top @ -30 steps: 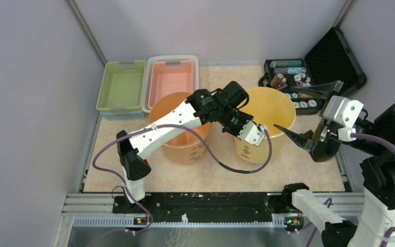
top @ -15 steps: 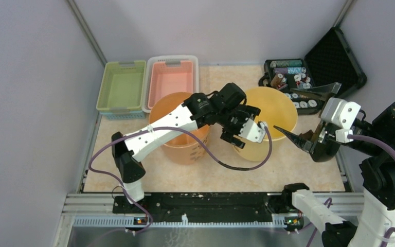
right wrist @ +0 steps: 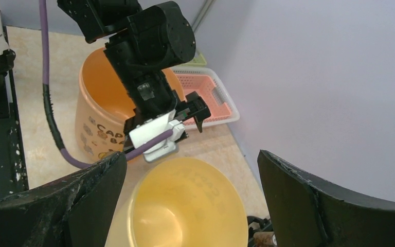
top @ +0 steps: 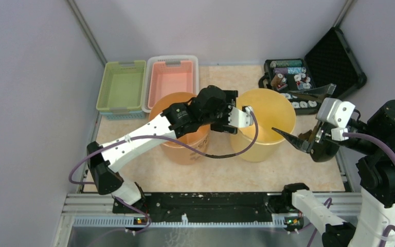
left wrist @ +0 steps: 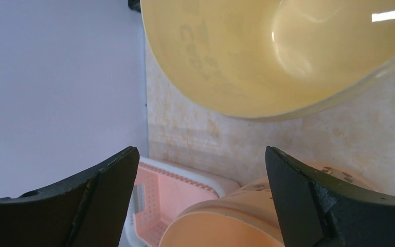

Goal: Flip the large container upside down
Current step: Place the container at the center of the board, then move the container to the center of the board.

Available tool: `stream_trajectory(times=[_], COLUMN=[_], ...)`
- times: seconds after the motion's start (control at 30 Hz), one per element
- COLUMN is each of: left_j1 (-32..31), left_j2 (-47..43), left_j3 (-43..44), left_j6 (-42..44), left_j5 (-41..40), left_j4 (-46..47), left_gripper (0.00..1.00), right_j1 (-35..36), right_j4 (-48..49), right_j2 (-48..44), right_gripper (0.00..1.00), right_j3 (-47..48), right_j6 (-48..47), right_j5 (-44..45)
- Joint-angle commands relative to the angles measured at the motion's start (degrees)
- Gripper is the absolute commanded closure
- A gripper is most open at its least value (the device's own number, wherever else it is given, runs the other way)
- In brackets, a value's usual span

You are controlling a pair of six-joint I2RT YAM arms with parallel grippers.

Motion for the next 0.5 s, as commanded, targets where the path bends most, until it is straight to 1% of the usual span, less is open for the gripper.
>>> stream_trajectory(times=[0.0,0.13,0.17,0.23,0.33,0.47], left_j1=[2.0,4.2,4.6,5.2,6.2,9.4], left_j2=[0.9,1.7,1.8,1.3,-1.0,-5.5], left_j3=[-2.4,-2.4,-2.4,-2.6,-3.9,-7.2], left_j6=[-2.8,-4.3,-4.6,-4.9,-6.0,-7.7], left_j5=[-9.6,-12.0,-12.1,-11.6,-9.2,-5.9], left_j4=[7.4,7.0,6.1,3.5,-0.3,-4.2], left_gripper=[0.01,0.02,0.05,0.12,0.3,0.4], right_j1=[0.5,0.5,0.5,0.5,0.5,0.5], right_j4=[2.1,2.4,2.5,2.7,3.0,3.6], right_j2=[-0.3,-0.2,-0.1,0.0,0.2,0.3], right_gripper=[0.01,0.01,0.01,0.01,0.01,0.01], right_j3=[-1.3,-2.0,-2.1,-2.4,-3.2,-4.7], right_j6=[0.6,0.7,0.7,0.7,0.9,1.0], right_j5=[-0.6,-0.8,-1.0,-1.2,-1.4,-1.3])
